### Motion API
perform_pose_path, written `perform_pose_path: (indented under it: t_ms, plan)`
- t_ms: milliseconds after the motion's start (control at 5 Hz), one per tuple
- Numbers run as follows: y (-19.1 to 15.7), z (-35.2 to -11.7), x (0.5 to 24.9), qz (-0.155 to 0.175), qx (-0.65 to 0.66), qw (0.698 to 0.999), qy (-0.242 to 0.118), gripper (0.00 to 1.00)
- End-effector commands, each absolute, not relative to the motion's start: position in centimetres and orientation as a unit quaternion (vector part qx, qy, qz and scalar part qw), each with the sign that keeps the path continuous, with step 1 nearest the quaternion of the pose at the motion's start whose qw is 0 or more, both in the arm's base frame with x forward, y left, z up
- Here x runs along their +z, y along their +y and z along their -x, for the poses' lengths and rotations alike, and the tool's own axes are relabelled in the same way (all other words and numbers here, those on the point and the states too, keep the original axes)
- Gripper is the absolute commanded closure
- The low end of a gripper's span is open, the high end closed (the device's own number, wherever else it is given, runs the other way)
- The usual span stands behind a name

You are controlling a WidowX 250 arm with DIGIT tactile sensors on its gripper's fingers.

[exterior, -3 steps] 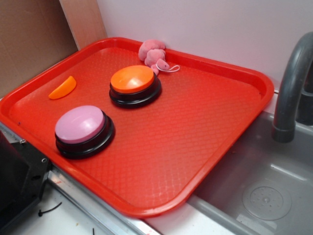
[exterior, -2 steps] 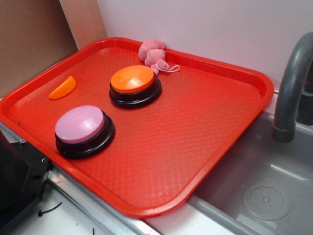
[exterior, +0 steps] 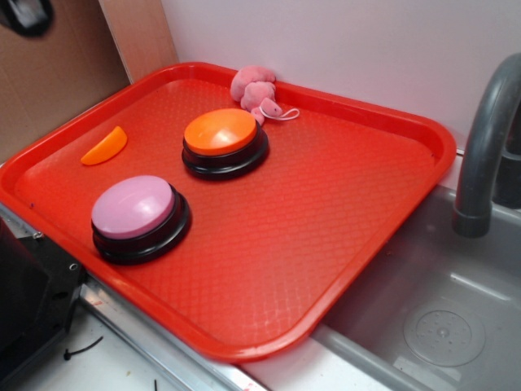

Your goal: Push the pink button.

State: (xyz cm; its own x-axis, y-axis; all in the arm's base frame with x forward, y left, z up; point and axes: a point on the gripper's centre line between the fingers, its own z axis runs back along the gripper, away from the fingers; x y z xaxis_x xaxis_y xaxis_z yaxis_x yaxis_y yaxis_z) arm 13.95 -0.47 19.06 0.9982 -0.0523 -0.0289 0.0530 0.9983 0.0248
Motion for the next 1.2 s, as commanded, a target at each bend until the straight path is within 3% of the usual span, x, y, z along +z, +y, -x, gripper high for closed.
perform_pose_path:
  t_ms: [0, 400, 1000]
  plan:
    - [-1.2, -16.8, 9.3, -0.017, -0.148, 0.989, 0.02, 0.0]
    - [-0.6, -15.6, 6.1, -0.015, -0.17, 0.985, -0.036, 0.0]
    - [-3.0, -16.2, 4.2, 0.002, -0.204, 0.979, 0.002, 0.0]
